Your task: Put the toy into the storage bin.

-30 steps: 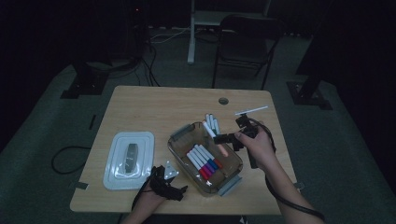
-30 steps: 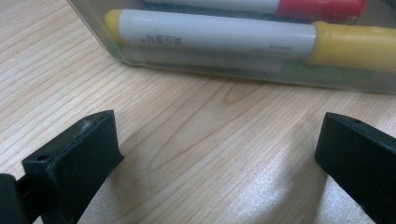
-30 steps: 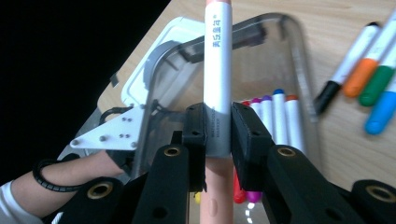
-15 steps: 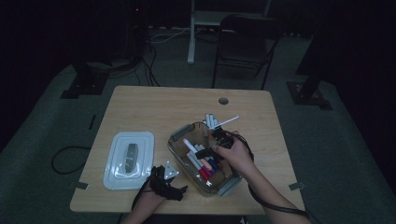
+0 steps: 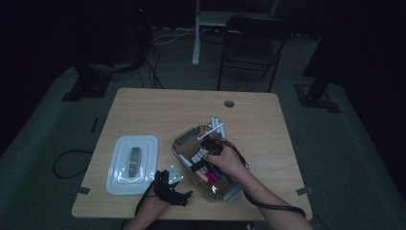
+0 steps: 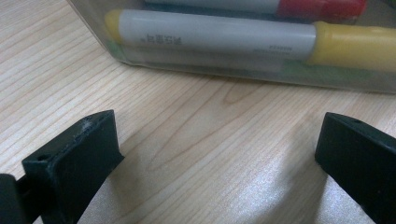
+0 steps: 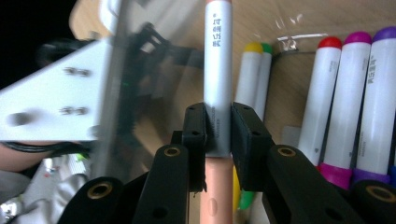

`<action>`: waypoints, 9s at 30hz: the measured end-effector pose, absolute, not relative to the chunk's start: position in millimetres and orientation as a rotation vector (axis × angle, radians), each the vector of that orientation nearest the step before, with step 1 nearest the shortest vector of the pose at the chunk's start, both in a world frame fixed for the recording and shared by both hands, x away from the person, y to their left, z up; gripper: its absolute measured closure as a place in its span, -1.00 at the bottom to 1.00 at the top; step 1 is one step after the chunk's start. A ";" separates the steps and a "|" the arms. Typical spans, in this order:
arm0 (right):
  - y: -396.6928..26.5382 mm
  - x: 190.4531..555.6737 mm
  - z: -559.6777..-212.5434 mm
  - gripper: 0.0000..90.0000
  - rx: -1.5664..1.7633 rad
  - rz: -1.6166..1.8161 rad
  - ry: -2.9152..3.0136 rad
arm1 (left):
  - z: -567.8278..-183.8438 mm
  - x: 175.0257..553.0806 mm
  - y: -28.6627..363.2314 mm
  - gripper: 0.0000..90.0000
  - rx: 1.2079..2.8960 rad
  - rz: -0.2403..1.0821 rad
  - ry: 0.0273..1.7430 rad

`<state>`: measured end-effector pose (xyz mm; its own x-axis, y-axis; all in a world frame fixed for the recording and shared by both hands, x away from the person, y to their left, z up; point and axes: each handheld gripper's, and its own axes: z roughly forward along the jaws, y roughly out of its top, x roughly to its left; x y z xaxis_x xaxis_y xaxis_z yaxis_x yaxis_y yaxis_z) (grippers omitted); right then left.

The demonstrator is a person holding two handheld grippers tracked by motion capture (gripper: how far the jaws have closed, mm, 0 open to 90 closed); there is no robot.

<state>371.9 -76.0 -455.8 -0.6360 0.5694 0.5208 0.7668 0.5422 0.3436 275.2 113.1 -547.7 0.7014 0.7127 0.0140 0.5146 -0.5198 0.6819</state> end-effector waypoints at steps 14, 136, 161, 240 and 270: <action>-57.7 376.3 -477.6 0.70 -1.119 -0.603 -2.509 | -547.7 275.3 113.3 -0.99 2.242 0.388 0.930; -192.9 400.7 -382.5 0.71 -1.435 -1.164 -2.372 | -547.6 275.4 113.3 -0.99 2.243 0.386 0.930; -98.7 373.9 -426.8 0.71 -1.162 -0.904 -2.438 | -547.5 275.3 113.3 -0.99 2.243 0.382 0.932; -180.7 488.7 -481.6 0.33 -1.670 -0.985 -2.473 | -547.8 275.2 113.1 -0.99 2.240 0.385 0.932; -156.9 538.3 -515.1 0.69 -1.783 -0.811 -2.488 | -547.8 275.2 113.3 -0.99 2.242 0.386 0.930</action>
